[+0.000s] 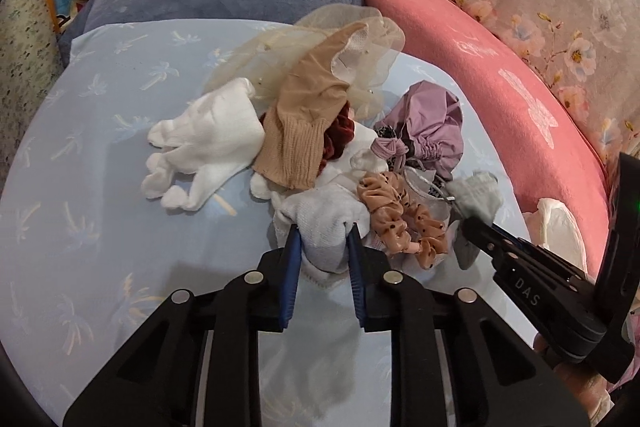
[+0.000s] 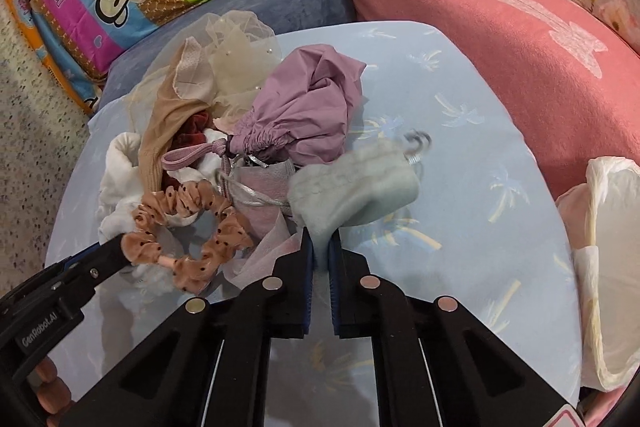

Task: Organize soft objects
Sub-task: 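Carry both socks over the white bin and open both grippers to drop them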

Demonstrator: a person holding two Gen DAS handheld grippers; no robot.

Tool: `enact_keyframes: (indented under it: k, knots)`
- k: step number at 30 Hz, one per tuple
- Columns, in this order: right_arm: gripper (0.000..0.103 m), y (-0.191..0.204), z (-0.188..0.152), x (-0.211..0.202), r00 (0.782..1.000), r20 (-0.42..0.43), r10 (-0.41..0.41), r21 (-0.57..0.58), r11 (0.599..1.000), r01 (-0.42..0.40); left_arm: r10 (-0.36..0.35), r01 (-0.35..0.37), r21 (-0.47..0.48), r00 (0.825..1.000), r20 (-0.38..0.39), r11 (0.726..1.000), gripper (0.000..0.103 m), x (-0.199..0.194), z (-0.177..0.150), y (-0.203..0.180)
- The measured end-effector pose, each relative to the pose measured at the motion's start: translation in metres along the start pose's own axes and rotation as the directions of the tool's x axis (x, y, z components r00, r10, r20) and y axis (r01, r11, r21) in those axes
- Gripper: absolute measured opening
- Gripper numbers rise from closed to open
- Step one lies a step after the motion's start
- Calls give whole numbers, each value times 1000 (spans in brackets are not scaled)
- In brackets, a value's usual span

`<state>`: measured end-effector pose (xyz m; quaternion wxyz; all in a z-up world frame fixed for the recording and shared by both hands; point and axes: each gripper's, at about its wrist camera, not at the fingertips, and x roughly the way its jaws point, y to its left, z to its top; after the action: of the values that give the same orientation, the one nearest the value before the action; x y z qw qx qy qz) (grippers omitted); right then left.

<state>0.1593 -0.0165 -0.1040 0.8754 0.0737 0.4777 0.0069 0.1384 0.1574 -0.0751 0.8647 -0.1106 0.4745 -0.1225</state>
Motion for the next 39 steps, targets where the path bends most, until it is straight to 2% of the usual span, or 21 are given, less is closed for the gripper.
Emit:
enact_keyframes:
  k: [9,19,27,35,39]
  knots:
    - [6,-16,-4,-57,996,84,25,26,999,-27,18,-21,25,996,86,999,22,-37,5,-19]
    - [6,-52,-10,-123,981,192,-2,69,998,-11,-56,35,140,986,154,990,22,-66,8,-88]
    - [6,-105,-24,-164,966,251,-61,146,989,24,-143,102,269,980,138,958,22,-65,-4,-165]
    - [6,-165,-41,-189,952,274,-135,250,966,65,-217,157,403,970,107,902,22,-59,-21,-241]
    - [6,-193,-47,-196,946,278,-166,296,952,80,-239,181,437,968,81,881,22,-52,-26,-267]
